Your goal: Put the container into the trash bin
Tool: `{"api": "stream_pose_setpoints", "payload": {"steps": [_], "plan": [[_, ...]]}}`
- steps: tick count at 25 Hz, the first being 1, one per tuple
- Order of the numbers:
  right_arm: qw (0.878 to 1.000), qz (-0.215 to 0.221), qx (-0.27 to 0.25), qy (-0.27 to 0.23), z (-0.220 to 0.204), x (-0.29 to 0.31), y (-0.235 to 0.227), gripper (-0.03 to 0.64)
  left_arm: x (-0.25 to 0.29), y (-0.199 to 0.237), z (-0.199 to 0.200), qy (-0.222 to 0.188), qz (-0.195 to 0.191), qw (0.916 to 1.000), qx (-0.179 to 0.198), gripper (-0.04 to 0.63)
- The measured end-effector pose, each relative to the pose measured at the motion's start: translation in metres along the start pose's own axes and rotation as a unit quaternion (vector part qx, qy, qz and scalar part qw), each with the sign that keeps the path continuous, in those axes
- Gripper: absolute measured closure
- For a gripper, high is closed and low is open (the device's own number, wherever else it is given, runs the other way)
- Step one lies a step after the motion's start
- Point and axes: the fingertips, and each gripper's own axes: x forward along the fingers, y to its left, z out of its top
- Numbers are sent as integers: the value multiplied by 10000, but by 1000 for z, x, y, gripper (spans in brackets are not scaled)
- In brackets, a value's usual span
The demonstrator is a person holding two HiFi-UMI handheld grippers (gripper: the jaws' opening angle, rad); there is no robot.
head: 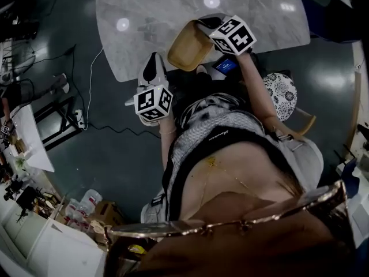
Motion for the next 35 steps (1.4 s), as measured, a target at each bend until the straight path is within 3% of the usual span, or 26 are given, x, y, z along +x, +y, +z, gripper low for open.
{"api": "stream_pose_setpoints", "payload": {"steps": [10, 26, 35], "plan": [[9978, 487, -445, -31, 34, 25, 73, 583, -65, 47, 2, -230, 524, 9983, -115, 595], [9881, 1218, -932, 144, 23, 93, 305, 583, -256, 156, -35, -323, 1181, 9922, -230, 595], [9751, 1699, -1336, 506, 5, 134, 414, 583, -350, 210, -58, -398, 1780, 9821, -460, 595]]}}
